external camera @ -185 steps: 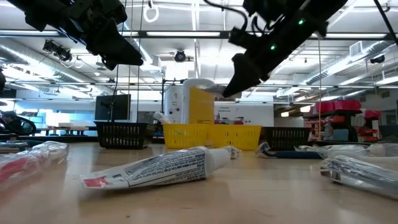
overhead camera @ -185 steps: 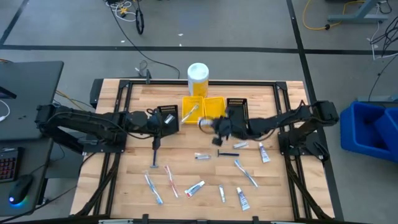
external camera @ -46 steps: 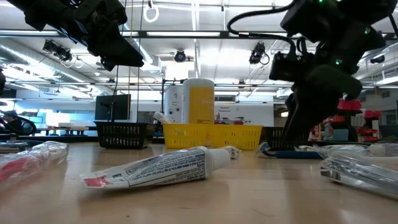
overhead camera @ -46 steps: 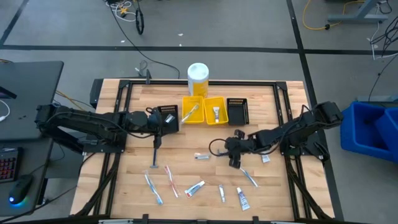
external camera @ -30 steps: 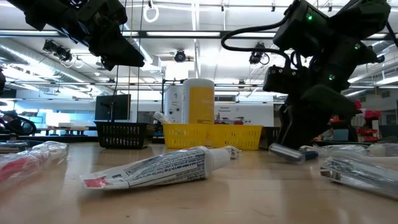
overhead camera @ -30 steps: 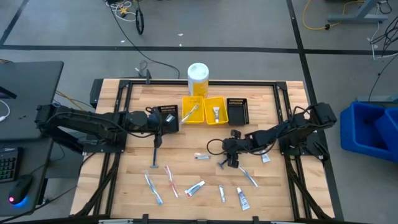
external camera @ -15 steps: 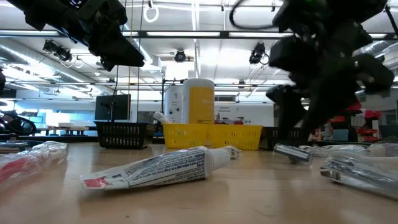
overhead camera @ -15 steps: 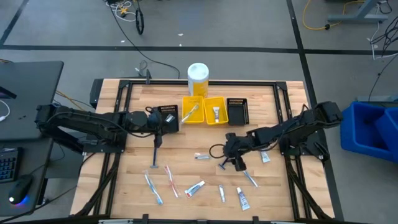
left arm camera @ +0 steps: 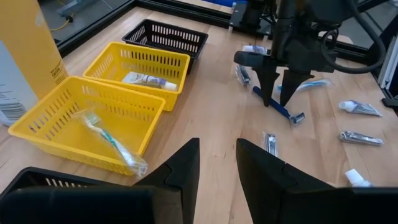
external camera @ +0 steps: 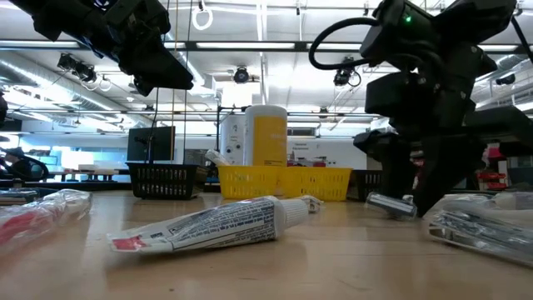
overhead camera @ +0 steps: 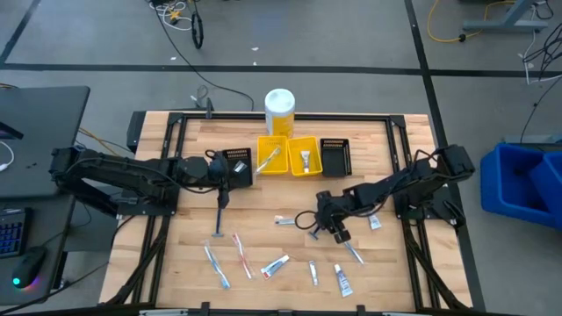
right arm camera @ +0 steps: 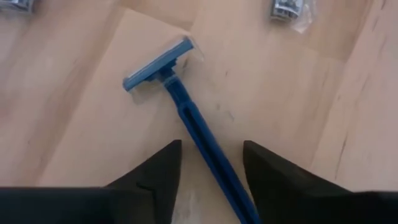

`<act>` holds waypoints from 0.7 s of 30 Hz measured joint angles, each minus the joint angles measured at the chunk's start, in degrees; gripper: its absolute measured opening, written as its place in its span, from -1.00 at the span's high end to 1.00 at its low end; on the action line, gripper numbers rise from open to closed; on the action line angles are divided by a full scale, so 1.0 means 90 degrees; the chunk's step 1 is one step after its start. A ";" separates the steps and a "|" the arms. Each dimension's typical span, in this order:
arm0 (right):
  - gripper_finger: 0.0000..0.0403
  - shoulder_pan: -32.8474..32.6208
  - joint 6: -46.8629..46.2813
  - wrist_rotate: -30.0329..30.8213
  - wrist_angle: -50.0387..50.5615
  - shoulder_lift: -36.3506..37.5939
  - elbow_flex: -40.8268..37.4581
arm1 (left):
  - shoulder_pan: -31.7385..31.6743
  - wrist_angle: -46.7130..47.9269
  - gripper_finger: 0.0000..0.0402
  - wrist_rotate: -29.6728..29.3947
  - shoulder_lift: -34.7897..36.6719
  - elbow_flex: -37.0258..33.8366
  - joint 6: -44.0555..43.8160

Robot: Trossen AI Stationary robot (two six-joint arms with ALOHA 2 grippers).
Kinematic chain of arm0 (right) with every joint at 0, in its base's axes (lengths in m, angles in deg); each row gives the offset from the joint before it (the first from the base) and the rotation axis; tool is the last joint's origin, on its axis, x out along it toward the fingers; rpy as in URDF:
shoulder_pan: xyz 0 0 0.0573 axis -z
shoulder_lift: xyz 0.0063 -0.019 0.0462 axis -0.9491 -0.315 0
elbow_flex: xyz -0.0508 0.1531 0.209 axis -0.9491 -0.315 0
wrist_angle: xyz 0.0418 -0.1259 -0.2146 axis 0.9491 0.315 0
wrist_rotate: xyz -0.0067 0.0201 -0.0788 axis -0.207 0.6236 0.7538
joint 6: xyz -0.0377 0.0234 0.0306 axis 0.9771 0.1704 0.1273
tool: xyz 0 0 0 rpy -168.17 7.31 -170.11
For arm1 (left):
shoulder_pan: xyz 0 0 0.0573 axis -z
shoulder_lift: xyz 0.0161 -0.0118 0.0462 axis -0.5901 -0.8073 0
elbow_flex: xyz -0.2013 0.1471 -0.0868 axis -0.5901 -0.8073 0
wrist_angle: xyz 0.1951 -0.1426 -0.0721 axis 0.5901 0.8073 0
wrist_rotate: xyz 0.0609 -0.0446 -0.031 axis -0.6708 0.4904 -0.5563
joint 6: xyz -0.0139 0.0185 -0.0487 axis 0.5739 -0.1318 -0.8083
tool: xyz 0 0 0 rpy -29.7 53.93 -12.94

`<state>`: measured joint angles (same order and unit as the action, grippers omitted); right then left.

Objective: Pick & Place Travel size toiletries
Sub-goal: Put the blue razor into the right black bin

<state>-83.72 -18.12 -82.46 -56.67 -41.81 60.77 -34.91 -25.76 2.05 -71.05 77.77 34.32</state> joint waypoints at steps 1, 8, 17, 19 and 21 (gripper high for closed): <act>0.25 0.0000 -0.0001 -0.0002 -0.0032 -0.0001 -0.0004 | 0.0002 0.0000 0.44 0.0000 0.0000 0.0000 0.0002; 0.59 0.0030 -0.0238 0.0006 -0.0211 -0.0019 -0.0012 | 0.0000 0.0000 0.44 -0.0002 0.0000 0.0000 0.0100; 0.69 0.0049 -0.0532 0.0208 -0.0594 0.0106 -0.0019 | 0.0002 0.0005 0.44 -0.0001 0.0000 0.0000 0.0159; 0.69 0.0063 -0.0637 0.0479 -0.0510 0.0222 0.0053 | 0.0000 0.0018 0.44 -0.0002 0.0000 0.0000 0.0159; 0.69 0.0103 -0.0750 0.0791 -0.0238 0.0398 0.0172 | 0.0002 0.0025 0.44 -0.0001 0.0000 0.0000 0.0159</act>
<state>-82.79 -24.87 -75.34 -58.81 -38.23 62.33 -34.89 -25.54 2.04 -71.05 77.77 35.75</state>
